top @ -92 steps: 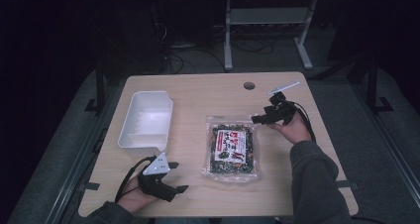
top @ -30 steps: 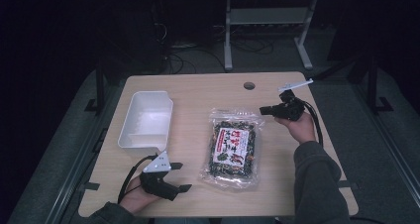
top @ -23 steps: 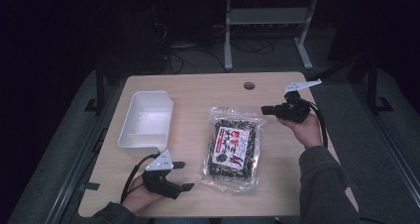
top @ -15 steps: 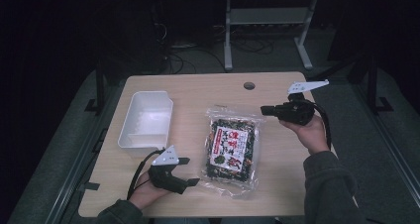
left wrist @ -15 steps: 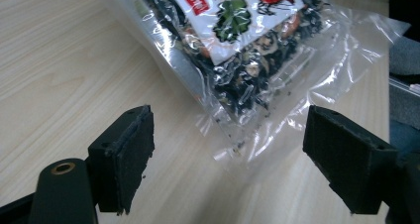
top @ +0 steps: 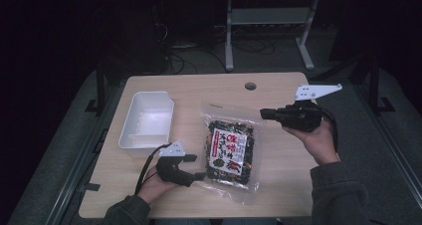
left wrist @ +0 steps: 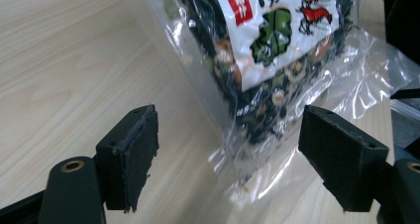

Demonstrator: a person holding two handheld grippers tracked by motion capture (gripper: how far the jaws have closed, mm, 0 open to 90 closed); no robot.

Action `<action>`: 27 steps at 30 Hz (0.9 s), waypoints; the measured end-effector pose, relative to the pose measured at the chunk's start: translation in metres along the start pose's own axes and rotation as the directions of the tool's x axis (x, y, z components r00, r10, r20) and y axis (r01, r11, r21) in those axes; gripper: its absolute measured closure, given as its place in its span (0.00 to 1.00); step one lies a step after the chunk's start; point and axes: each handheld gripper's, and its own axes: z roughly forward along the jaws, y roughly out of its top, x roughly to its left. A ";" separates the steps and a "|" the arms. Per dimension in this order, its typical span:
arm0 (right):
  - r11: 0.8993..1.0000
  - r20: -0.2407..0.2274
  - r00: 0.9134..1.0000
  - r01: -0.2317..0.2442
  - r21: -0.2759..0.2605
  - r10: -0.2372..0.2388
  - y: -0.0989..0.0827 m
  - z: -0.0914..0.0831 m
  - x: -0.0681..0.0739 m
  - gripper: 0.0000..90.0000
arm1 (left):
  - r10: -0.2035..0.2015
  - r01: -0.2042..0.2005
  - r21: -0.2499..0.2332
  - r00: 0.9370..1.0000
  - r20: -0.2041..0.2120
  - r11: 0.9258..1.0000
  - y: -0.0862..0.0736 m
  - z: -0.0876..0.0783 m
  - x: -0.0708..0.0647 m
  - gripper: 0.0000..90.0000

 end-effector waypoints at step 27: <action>0.977 -0.079 0.996 0.017 -0.210 -0.034 -0.015 -0.008 0.028 1.00 | 0.014 -0.012 -0.013 0.990 0.139 1.000 0.005 0.006 0.000 0.78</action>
